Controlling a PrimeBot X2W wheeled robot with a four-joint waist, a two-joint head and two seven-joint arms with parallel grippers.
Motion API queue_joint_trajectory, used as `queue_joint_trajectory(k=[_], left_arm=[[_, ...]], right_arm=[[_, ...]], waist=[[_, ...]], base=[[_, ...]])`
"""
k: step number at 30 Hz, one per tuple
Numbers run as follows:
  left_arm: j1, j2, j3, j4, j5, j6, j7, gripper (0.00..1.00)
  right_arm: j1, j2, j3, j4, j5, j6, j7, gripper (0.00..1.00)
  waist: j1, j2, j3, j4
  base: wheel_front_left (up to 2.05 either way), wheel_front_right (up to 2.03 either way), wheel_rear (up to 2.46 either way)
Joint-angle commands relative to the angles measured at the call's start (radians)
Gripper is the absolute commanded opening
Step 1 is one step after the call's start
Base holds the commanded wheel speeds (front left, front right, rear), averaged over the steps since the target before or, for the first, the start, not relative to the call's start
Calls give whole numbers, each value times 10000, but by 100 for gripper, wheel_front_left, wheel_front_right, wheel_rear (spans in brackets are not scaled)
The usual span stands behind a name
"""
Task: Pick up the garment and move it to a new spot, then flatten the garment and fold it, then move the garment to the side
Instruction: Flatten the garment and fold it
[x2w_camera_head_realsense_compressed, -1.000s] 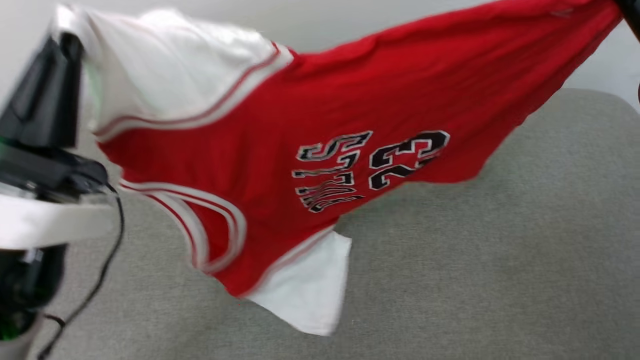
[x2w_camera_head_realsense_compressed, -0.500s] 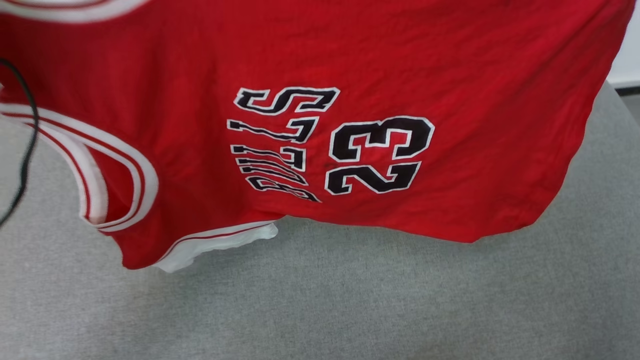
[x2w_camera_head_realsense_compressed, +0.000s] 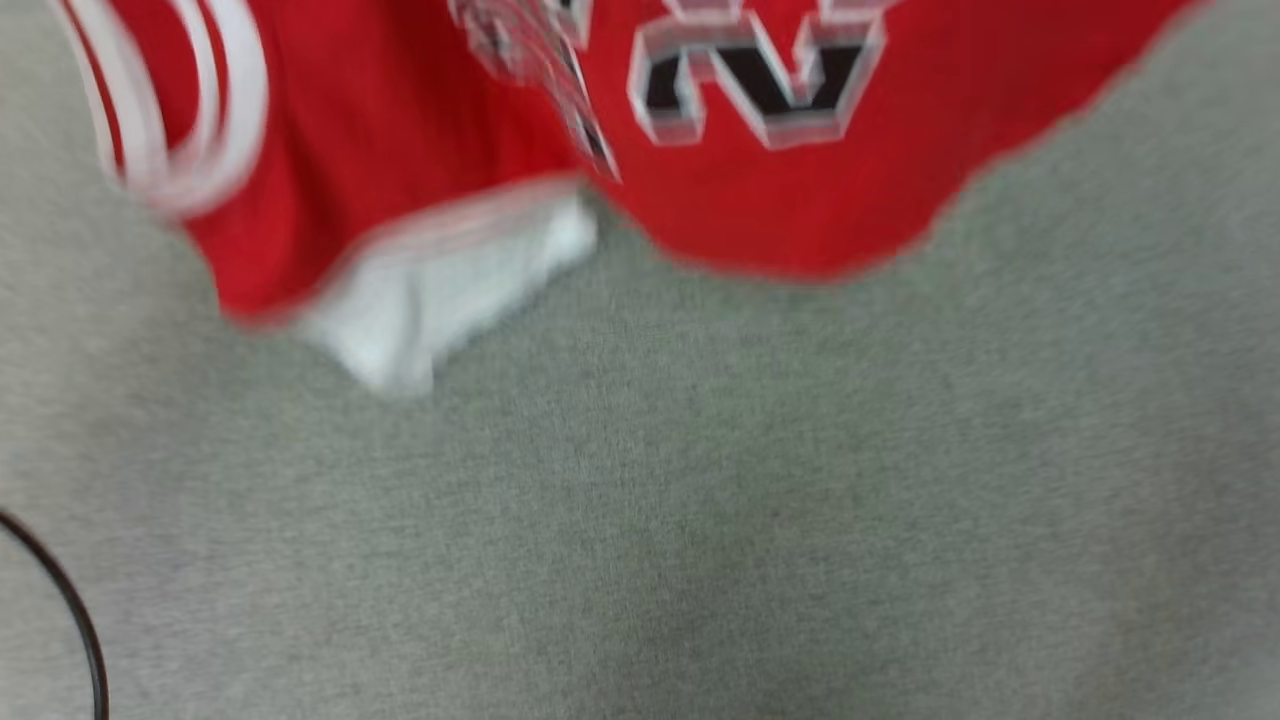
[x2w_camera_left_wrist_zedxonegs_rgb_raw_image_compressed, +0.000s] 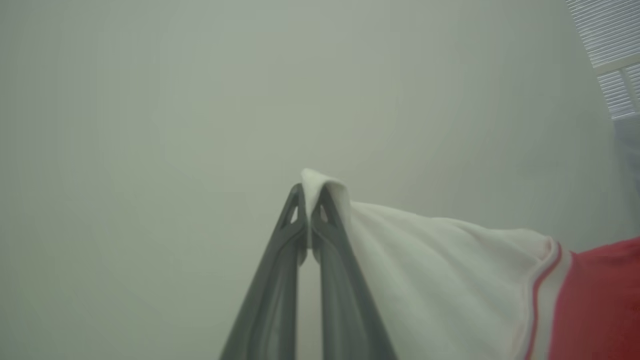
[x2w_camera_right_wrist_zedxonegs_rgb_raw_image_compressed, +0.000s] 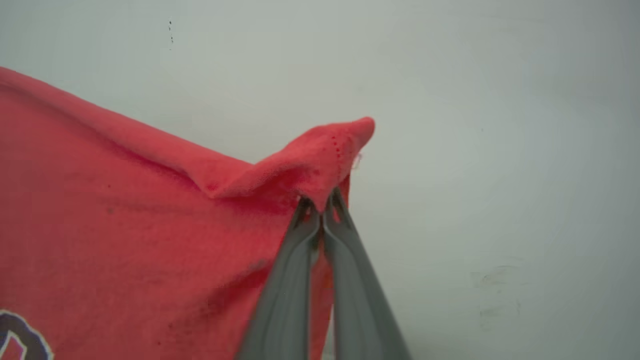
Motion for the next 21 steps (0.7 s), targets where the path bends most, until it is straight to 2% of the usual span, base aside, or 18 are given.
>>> queue_joint_trajectory(k=[1,6,12,17,21], left_arm=[[-315,-53,-37,193,80,-46,-28,0],[-2899,-841,-327,2254,276,-461,-463,0],[-5353,-1588,-650,4608,711,-732,-1173,0],[-6154,-2143,-613,6302,598,-814,-1988,0],[-5583,-2509,-736,7221,460,-952,-2743,0]], right_arm=[[-346,-7,-44,181,7,-16,-143,0],[-2373,195,190,1978,-450,-12,-1355,0],[-4687,557,284,4052,-770,-14,-2789,0],[-5621,556,749,5523,-1418,-14,-3840,0],[-5496,657,1311,6502,-1634,-12,-4667,0]], waist=[[-1,0,861,3],[-1,0,1818,109],[-1,0,2819,300],[-1,0,3397,605],[-1,0,3561,828]], base=[[0,0,0],[0,0,0],[0,0,0],[0,0,0],[0,0,0]])
